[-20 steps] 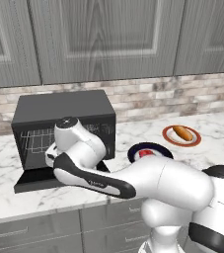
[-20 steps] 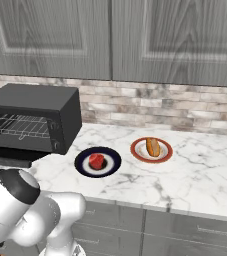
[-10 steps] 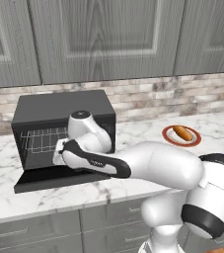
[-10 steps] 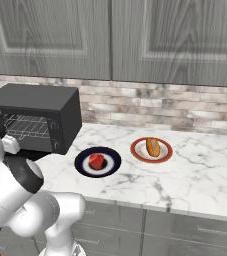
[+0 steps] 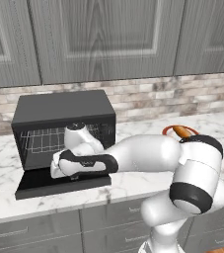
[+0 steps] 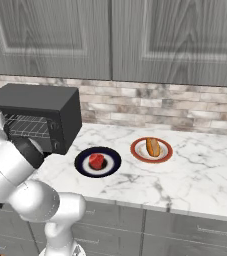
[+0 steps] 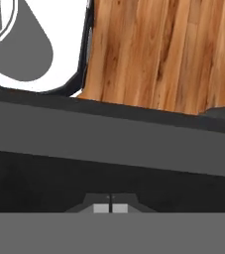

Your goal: Open the toaster oven door. Place the hotdog bun on the top rack in the toaster oven and place the steak on the bottom rack.

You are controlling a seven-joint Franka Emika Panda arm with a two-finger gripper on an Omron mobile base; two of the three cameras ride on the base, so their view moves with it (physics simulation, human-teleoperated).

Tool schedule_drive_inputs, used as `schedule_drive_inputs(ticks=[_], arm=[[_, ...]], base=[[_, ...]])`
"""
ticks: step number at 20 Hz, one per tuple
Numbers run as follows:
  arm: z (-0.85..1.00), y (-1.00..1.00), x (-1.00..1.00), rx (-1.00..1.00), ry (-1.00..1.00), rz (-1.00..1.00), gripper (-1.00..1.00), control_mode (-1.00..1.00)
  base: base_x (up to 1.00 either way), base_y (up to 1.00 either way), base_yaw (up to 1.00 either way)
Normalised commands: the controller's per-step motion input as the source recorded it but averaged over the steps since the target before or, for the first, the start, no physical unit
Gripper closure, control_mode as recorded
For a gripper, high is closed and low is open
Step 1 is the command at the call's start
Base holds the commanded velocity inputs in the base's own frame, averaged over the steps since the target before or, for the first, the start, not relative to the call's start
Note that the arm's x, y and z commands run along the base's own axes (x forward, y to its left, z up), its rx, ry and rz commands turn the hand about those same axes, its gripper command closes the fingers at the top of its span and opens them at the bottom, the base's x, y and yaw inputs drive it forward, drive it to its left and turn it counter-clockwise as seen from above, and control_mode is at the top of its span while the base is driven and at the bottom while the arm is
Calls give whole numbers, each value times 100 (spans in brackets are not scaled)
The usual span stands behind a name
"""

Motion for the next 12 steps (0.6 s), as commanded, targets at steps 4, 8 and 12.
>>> schedule_drive_inputs(ticks=[4, 8, 12], arm=[[-74, 11, -6, -4, 10, 10, 100, -100], [-81, 3, -7, -3, 9, 3, 100, -100], [16, -14, 0, 1, 0, 1, 100, -100]], base=[[0, 0, 0], [0, 0, 0], [0, 0, 0]])
